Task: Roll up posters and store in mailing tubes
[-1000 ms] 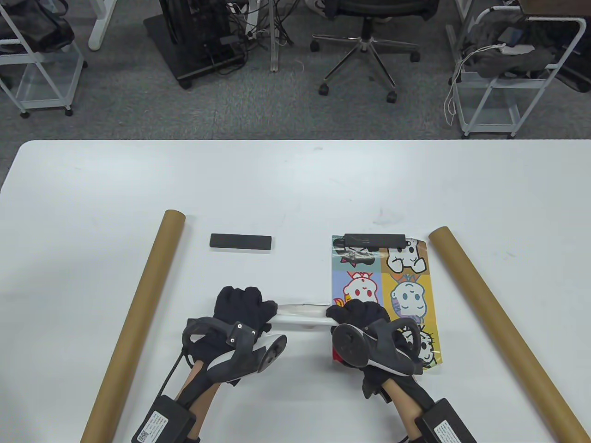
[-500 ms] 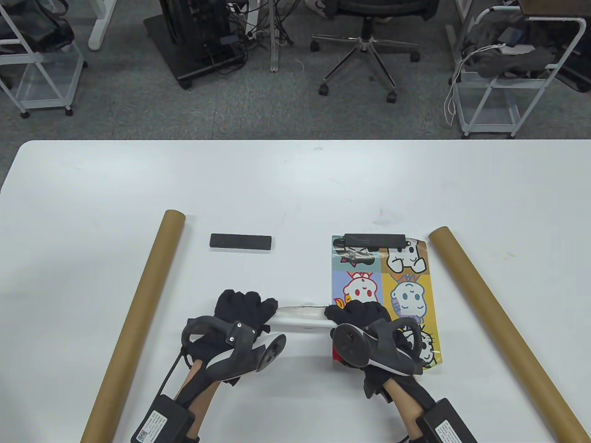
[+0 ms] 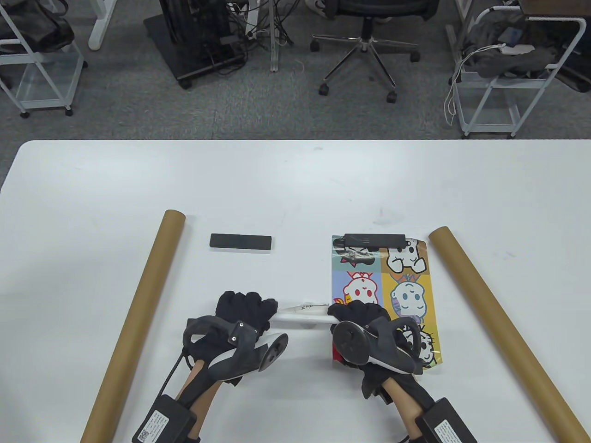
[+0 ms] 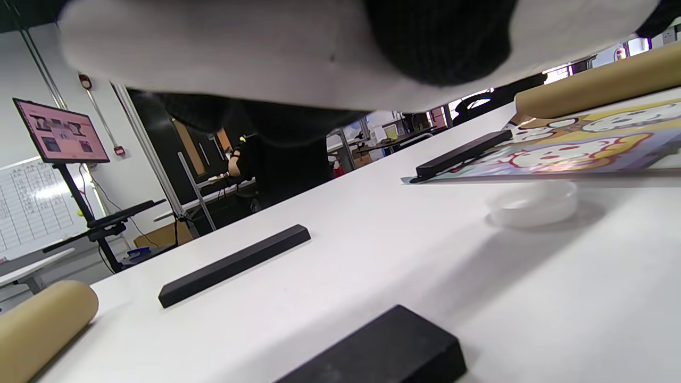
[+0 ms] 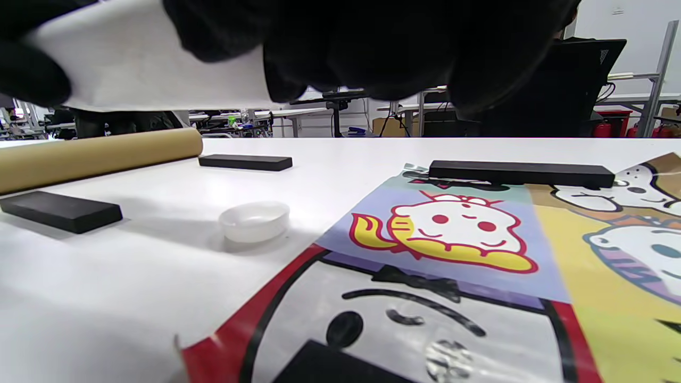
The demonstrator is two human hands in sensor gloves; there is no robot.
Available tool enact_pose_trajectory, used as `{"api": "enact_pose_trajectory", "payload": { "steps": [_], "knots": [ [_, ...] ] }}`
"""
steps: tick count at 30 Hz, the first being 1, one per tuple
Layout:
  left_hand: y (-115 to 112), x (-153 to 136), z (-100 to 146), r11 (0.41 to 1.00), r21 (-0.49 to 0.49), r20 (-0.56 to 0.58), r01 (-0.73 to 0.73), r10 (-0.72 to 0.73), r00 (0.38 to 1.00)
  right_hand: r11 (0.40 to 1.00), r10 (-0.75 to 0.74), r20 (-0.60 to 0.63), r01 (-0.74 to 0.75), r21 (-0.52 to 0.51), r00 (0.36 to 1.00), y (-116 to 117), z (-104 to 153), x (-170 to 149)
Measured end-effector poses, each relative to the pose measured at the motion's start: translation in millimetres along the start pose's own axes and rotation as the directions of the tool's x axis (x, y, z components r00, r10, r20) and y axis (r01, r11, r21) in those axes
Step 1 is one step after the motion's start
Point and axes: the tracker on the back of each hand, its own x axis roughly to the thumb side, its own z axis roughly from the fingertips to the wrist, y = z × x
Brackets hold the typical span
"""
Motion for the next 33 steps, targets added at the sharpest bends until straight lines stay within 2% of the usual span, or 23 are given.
{"api": "enact_pose_trajectory", "payload": {
  "steps": [7, 14, 33],
  "knots": [
    [-1.9, -1.9, 0.2, 1.0, 0.0, -0.002, -0.024, 0.024, 1.0, 1.0, 0.008, 0.01, -0.008, -0.005, 1.0, -0.1, 1.3, 0.1],
    [-1.3, -1.5, 0.5, 1.0, -0.012, -0.029, 0.019, -0.019, 0.999, 0.999, 0.043, -0.009, -0.043, -0.013, 0.999, 0.9, 1.0, 1.3],
    [-2.4, -4.2, 0.9, 1.0, -0.011, -0.006, -0.015, 0.015, 1.0, 0.999, 0.045, 0.013, -0.045, -0.002, 0.999, 1.6, 0.4, -0.3]
  ]
}}
